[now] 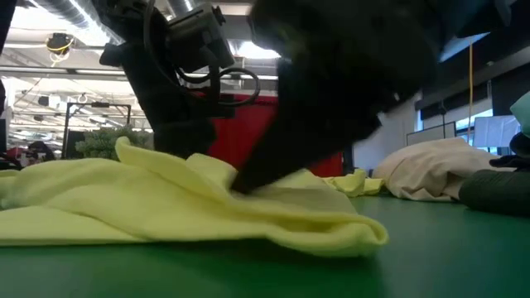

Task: Fold Laundry from Bin
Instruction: Fold the yellow shirt

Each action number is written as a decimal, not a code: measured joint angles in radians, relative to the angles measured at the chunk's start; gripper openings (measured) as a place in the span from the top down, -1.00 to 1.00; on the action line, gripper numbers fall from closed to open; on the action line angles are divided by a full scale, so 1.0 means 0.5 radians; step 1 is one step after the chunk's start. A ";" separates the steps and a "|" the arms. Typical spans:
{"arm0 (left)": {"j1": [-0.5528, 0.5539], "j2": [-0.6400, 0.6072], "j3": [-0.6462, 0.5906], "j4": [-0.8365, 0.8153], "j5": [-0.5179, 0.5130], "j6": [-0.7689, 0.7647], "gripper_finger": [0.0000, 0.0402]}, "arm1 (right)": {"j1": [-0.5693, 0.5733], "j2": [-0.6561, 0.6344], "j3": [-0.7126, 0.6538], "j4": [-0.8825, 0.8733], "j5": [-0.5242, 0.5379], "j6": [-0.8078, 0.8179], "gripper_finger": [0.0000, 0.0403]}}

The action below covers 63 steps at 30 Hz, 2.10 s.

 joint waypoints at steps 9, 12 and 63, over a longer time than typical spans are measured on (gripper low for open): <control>-0.029 -0.014 0.013 -0.445 -0.038 -0.151 0.99 | -0.001 -0.011 0.010 -0.479 0.030 0.233 0.66; -0.092 -0.016 0.015 -0.633 -0.050 -0.260 0.99 | 0.001 -0.014 0.011 -0.532 0.011 0.252 0.80; -0.789 -0.004 0.040 -0.900 -0.055 -0.736 0.99 | -0.091 -0.219 -0.001 -1.016 -0.085 0.349 0.83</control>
